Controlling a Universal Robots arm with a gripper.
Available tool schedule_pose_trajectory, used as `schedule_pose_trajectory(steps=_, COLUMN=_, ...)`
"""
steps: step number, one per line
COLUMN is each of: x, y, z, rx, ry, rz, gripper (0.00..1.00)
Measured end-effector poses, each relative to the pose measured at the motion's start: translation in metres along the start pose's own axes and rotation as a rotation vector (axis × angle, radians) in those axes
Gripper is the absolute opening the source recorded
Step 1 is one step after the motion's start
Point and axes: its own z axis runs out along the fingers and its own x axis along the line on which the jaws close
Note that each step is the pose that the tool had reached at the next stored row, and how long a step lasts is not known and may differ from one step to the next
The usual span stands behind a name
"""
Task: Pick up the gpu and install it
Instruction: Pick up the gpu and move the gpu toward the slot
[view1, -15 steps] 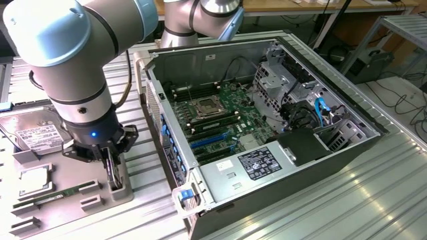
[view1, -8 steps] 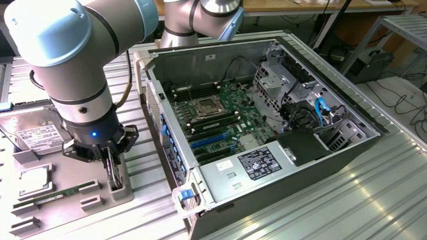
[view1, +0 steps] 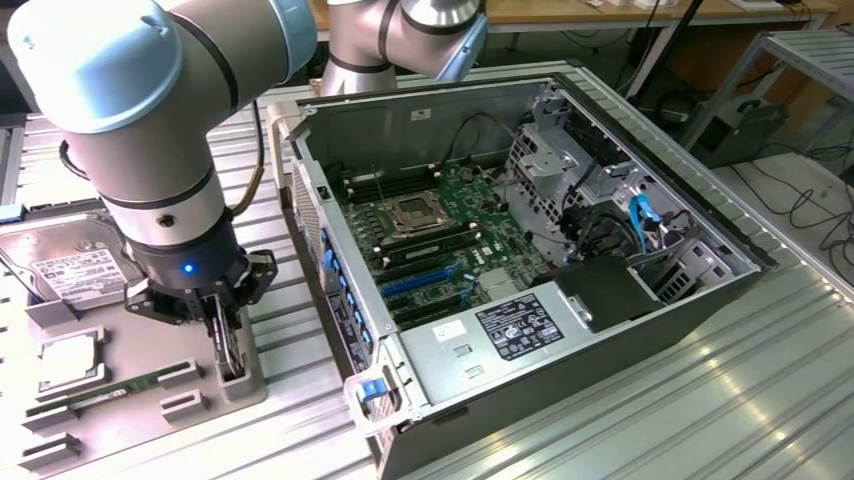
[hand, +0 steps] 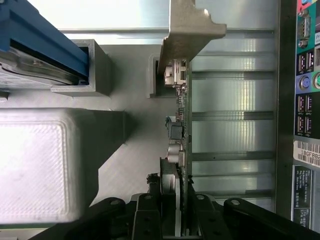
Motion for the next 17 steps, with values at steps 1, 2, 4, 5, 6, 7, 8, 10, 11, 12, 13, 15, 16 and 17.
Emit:
schedule_pose_trajectory(steps=1, x=0.000, y=0.0000, z=-0.0016, rx=0.0004, ry=0.0004, rz=0.000, gripper=0.28)
schedule_pose_trajectory(steps=2, x=0.000, y=-0.0001, z=-0.0035, rx=0.0007, ry=0.0009, rz=0.000, gripper=0.28)
schedule_pose_trajectory(steps=4, x=0.000, y=-0.0001, z=-0.0094, rx=0.0007, ry=0.0009, rz=0.000, gripper=0.28)
schedule_pose_trajectory(steps=5, x=0.000, y=-0.0001, z=-0.0115, rx=0.0007, ry=0.0010, rz=0.000, gripper=0.28)
schedule_pose_trajectory(steps=6, x=0.000, y=-0.0001, z=-0.0138, rx=0.0006, ry=0.0009, rz=0.000, gripper=0.28)
schedule_pose_trajectory(steps=7, x=0.000, y=-0.0001, z=-0.0161, rx=0.0006, ry=0.0008, rz=0.000, gripper=0.28)
schedule_pose_trajectory(steps=8, x=0.000, y=-0.0001, z=-0.0182, rx=0.0007, ry=0.0009, rz=0.000, gripper=0.28)
schedule_pose_trajectory(steps=10, x=0.000, y=-0.0001, z=-0.0224, rx=0.0007, ry=0.0010, rz=0.000, gripper=0.28)
schedule_pose_trajectory(steps=11, x=0.000, y=-0.0001, z=-0.0245, rx=0.0007, ry=0.0009, rz=0.000, gripper=0.28)
schedule_pose_trajectory(steps=12, x=0.000, y=-0.0001, z=-0.0265, rx=0.0007, ry=0.0009, rz=0.000, gripper=0.28)
schedule_pose_trajectory(steps=13, x=-0.001, y=-0.0001, z=-0.0287, rx=0.0007, ry=0.0009, rz=0.000, gripper=0.28)
schedule_pose_trajectory(steps=15, x=-0.001, y=-0.0001, z=-0.0329, rx=0.0007, ry=0.0010, rz=0.000, gripper=0.28)
schedule_pose_trajectory(steps=16, x=-0.001, y=-0.0001, z=-0.0347, rx=0.0007, ry=0.0009, rz=0.000, gripper=0.28)
schedule_pose_trajectory(steps=17, x=-0.001, y=-0.0001, z=-0.0370, rx=0.0007, ry=0.0009, rz=0.000, gripper=0.28)
